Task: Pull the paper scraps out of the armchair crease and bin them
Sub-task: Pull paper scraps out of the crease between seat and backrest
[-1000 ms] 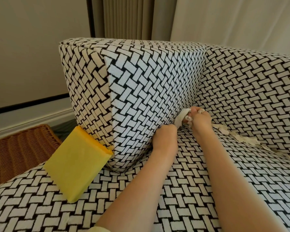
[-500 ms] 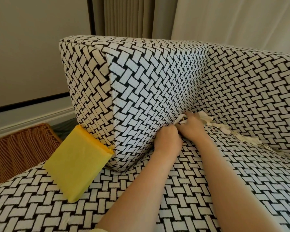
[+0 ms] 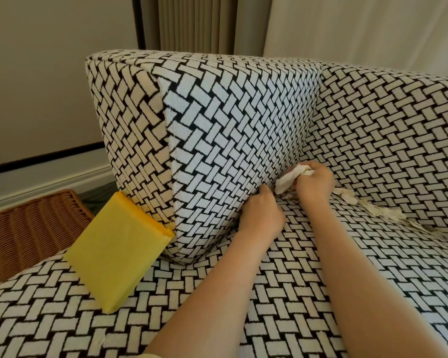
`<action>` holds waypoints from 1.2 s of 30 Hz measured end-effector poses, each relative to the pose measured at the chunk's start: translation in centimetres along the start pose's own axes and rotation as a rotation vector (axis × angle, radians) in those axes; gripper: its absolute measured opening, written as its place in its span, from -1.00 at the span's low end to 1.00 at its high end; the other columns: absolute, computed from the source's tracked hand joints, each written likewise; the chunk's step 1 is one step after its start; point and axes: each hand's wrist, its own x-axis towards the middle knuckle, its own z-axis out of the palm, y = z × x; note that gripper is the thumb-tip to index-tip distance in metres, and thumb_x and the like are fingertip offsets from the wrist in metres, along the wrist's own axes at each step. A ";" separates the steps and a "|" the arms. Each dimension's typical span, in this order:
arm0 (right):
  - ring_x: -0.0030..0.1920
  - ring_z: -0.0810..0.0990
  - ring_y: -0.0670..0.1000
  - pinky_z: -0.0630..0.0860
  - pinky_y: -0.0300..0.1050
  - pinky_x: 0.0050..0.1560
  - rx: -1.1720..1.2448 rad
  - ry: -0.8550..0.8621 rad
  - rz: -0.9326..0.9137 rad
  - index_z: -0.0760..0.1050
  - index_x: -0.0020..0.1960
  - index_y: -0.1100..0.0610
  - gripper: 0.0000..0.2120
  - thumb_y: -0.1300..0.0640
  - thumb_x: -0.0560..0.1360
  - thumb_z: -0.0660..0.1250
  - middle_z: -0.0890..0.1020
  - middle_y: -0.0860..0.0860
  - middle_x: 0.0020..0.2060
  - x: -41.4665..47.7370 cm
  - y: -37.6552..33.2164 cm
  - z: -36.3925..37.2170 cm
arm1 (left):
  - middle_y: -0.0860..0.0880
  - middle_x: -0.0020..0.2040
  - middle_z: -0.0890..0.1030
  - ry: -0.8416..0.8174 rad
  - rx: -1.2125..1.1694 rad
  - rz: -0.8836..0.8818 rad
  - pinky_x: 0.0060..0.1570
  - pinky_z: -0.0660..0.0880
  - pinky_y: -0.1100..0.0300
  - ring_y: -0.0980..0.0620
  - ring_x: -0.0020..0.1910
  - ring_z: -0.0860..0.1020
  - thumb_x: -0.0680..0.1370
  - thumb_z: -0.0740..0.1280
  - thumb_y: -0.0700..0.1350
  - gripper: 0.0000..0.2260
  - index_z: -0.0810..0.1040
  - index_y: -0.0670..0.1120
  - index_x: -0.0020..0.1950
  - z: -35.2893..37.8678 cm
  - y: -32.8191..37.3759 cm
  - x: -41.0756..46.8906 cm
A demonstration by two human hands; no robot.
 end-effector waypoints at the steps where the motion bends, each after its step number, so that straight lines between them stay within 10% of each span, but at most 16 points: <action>1: -0.30 0.51 -0.02 0.47 -0.23 -0.38 0.039 0.005 0.004 0.56 0.03 0.25 -0.65 0.48 0.39 0.11 0.62 0.15 -0.14 -0.1 -0.1 -0.1 | -0.16 0.15 0.54 -0.003 -0.011 -0.001 -0.03 0.46 0.13 -0.10 0.10 0.53 0.58 0.16 -0.22 -0.72 0.31 -0.18 0.29 0.0 0.0 0.0; 8: -0.44 0.54 -0.21 0.41 -0.44 -0.52 0.358 0.015 0.022 0.49 -0.04 0.20 -0.65 0.53 0.41 0.06 0.54 -0.02 -0.33 -1.2 -2.0 -1.7 | -0.13 0.22 0.52 0.003 -0.120 0.005 0.13 0.42 0.18 -0.05 0.17 0.49 0.56 0.13 -0.36 -0.65 0.36 -0.15 0.33 0.4 -0.4 0.8; 13: -0.17 0.53 0.02 0.54 -0.15 -0.24 0.452 0.090 0.077 0.48 -0.16 0.07 -0.59 0.51 0.38 0.04 0.54 -0.01 -0.25 -0.4 -2.0 -2.3 | -0.07 0.11 0.57 0.037 -0.232 0.041 0.00 0.38 0.34 0.07 0.05 0.50 0.51 0.13 -0.42 -0.67 0.50 -0.13 0.16 0.6 -0.7 0.9; 18: -0.25 0.52 -0.09 0.46 -0.41 -0.51 0.658 0.137 0.118 0.47 -0.07 0.11 -0.62 0.52 0.45 0.04 0.52 -0.05 -0.26 -0.6 -2.9 -3.5 | -0.04 0.01 0.59 0.063 -0.308 0.056 -0.10 0.37 0.38 0.13 -0.10 0.47 0.53 0.23 -0.32 -0.81 0.56 -0.14 0.05 0.7 -0.7 1.0; 26: -0.25 0.54 -0.10 0.46 -0.39 -0.47 0.679 0.176 0.092 0.49 -0.20 0.02 -0.56 0.51 0.42 0.03 0.54 -0.06 -0.26 -0.8 -3.0 -3.3 | -0.08 0.44 0.33 -0.204 -0.095 0.129 0.33 0.30 0.15 -0.06 0.37 0.35 0.59 0.22 -0.02 -0.51 0.20 -0.06 0.49 1.2 0.2 1.2; 36: -0.33 0.53 -0.09 0.48 -0.34 -0.44 0.958 0.121 0.135 0.51 -0.21 0.15 -0.63 0.51 0.47 0.05 0.54 0.02 -0.29 -0.4 -3.0 -3.6 | -0.11 0.08 0.62 0.034 -0.130 0.095 0.05 0.45 0.21 -0.03 0.05 0.56 0.58 0.25 -0.13 -0.79 0.62 -0.16 0.10 2.4 1.1 3.5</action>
